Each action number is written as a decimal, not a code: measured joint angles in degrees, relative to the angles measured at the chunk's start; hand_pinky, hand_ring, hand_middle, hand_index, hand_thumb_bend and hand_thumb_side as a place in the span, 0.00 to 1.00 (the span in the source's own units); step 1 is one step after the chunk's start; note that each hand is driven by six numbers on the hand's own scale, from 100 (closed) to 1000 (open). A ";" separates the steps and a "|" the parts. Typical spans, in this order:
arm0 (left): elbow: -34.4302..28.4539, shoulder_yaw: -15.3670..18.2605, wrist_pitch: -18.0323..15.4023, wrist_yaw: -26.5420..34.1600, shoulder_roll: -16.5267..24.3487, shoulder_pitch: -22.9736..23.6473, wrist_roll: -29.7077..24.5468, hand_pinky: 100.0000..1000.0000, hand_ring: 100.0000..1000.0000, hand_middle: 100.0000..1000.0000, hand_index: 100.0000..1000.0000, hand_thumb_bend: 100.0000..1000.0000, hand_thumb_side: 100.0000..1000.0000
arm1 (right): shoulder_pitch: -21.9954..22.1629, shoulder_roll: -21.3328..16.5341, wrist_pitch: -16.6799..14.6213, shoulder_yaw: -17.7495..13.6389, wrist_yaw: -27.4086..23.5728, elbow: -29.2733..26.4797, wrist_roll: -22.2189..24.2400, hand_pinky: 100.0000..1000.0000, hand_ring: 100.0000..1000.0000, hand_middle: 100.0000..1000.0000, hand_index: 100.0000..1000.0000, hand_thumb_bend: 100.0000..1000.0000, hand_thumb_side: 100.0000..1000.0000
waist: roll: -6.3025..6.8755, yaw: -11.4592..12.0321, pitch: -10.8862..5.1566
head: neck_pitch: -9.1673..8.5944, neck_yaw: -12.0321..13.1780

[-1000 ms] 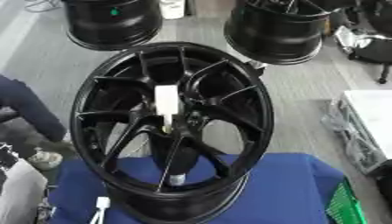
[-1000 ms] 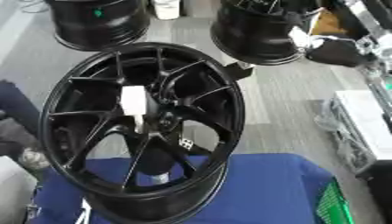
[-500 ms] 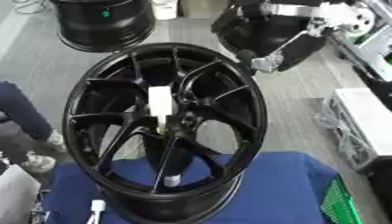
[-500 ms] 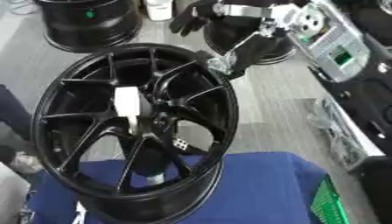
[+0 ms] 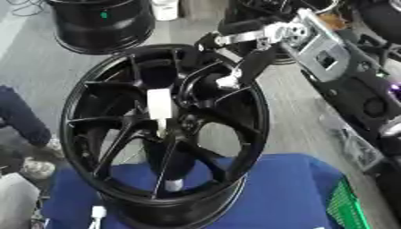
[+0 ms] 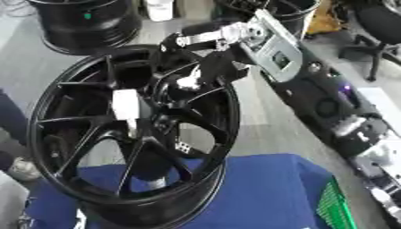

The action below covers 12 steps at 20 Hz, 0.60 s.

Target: Pull the pin out of the wheel hub.

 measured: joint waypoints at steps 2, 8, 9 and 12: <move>0.05 -0.18 -0.02 0.00 0.00 -0.01 -0.05 0.64 0.56 0.56 0.65 0.50 0.59 | -0.32 1.03 -0.40 -0.19 1.67 1.27 -0.40 0.88 0.85 0.84 0.93 0.00 0.49 | 0.03 0.21 0.00 | 0.00 -0.22; 0.13 -0.21 0.02 0.00 0.00 -0.02 -0.26 0.64 0.56 0.56 0.65 0.50 0.59 | -0.85 3.19 -1.16 -0.16 5.29 3.17 -1.16 0.87 0.84 0.85 0.95 0.00 0.60 | 0.12 0.51 -0.05 | 0.00 -0.77; 0.14 -0.21 0.04 0.00 0.00 -0.02 -0.27 0.64 0.56 0.56 0.65 0.50 0.59 | -0.86 3.38 -1.24 -0.13 5.66 3.18 -1.24 0.87 0.84 0.85 0.95 0.00 0.64 | 0.12 0.54 -0.06 | 0.00 -0.82; 0.15 -0.21 0.09 0.00 0.00 -0.02 -0.33 0.64 0.56 0.56 0.65 0.50 0.59 | -0.89 3.59 -1.38 0.22 6.52 2.95 -1.38 0.86 0.83 0.84 0.96 0.00 0.63 | 0.11 0.55 -0.12 | 0.00 -0.96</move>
